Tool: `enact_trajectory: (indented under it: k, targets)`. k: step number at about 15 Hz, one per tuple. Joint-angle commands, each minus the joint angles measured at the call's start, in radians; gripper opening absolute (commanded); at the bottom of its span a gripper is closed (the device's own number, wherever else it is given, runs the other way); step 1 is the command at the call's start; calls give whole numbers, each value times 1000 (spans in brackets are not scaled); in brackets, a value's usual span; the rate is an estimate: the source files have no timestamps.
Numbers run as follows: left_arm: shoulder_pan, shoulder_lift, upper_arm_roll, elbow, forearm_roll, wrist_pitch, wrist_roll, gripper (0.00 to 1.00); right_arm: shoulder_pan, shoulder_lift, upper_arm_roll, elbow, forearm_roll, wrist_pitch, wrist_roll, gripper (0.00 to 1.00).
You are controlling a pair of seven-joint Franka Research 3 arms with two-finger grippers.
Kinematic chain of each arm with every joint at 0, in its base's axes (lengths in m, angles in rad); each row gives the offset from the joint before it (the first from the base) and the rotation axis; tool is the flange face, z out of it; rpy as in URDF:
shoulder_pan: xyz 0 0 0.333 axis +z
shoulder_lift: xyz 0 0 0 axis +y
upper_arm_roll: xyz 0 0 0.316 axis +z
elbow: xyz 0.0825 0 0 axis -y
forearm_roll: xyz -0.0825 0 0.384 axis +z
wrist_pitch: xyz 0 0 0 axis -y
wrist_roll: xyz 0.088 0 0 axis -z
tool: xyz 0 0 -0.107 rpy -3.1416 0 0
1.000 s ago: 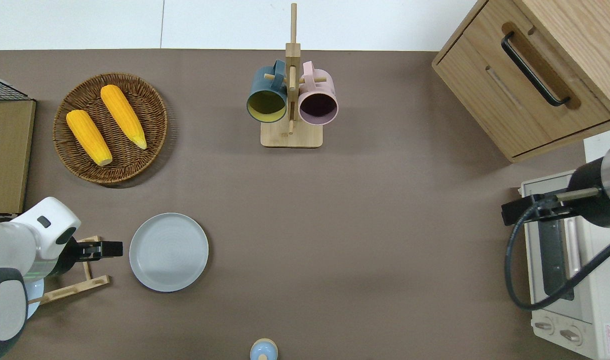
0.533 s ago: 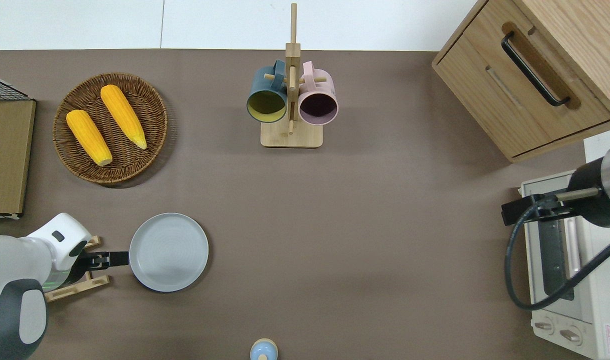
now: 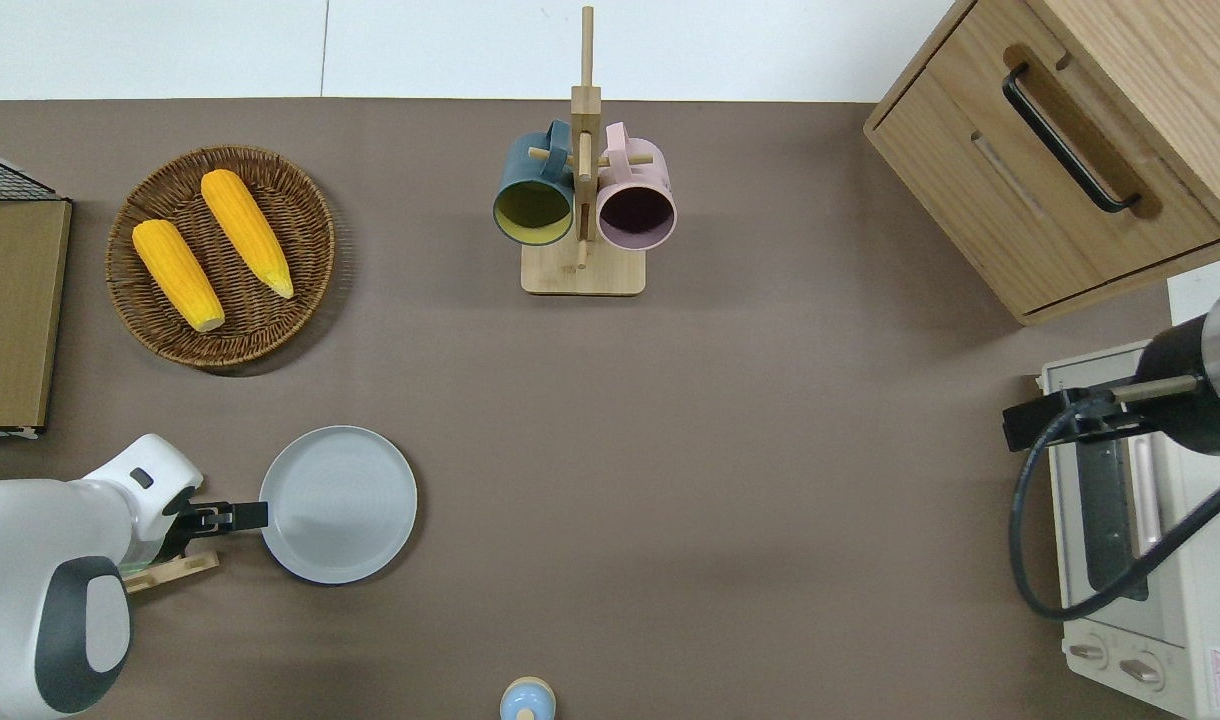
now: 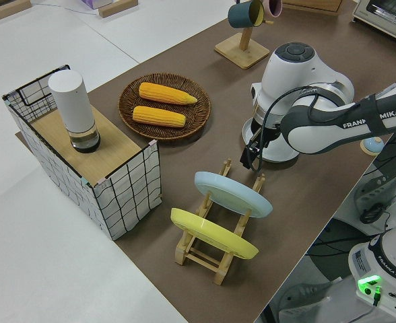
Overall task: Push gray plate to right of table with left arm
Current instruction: 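Lower the left gripper onto the gray plate's rim beside the arm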
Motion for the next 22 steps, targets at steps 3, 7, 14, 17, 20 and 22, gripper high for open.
enact_trajectory:
  k: [3,7,14,17,20,22]
  targets:
    - [-17,10,-12,-35,-15,68,5,993,-19,-2,16,9,4,-16,12,983]
    - [-44,15,-12,-35,-18,73,2,993,-20,-2,16,9,4,-16,12,983]
    - [-45,39,-15,-38,-18,94,2,993,-19,-2,16,9,4,-16,13,983]
    - [-47,41,-15,-38,-18,94,2,991,-20,-2,16,9,4,-16,12,983]
    - [-53,44,-15,-38,-18,94,1,771,-19,-2,16,9,4,-16,12,983]
    - [-53,52,-15,-38,-18,94,-2,401,-19,-2,16,9,4,-16,12,983]
